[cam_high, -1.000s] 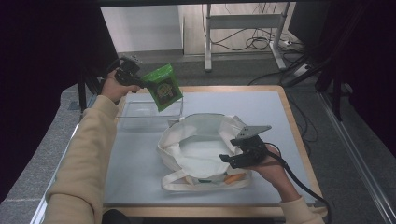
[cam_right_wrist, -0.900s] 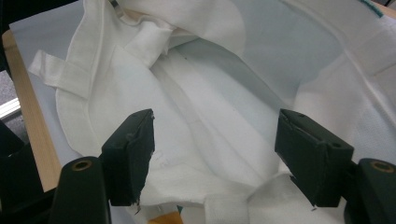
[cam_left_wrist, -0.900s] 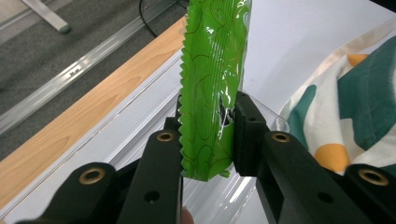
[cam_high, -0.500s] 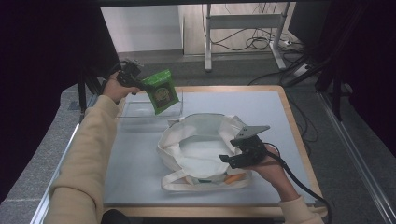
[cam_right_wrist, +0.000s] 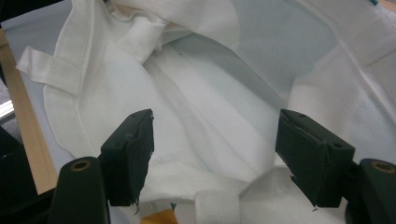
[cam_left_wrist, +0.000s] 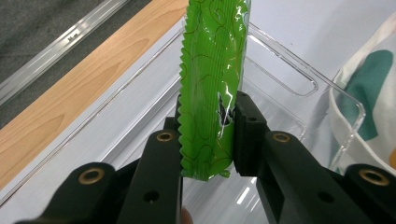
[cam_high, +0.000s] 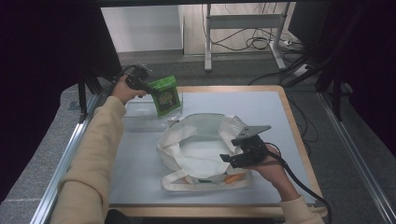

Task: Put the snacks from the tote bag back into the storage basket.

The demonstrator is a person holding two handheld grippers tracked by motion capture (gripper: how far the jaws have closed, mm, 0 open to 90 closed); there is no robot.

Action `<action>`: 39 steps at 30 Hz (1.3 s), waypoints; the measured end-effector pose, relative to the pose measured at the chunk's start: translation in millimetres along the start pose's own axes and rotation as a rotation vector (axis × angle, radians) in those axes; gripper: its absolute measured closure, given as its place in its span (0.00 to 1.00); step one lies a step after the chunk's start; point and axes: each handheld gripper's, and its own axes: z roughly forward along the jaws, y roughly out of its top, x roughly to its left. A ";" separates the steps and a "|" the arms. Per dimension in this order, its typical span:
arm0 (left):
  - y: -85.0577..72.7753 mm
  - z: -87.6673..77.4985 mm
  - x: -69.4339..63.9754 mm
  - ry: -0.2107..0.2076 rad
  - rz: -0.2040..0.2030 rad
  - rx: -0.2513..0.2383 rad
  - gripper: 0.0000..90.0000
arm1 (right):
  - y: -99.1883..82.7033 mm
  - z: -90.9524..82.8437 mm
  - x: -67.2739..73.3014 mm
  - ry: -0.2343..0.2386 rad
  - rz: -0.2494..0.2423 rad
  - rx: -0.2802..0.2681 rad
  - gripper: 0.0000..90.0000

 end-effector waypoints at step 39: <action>24.1 10.7 10.1 0.173 -0.034 -0.176 0.37 | -2.5 2.8 -1.2 -0.002 0.002 0.017 0.31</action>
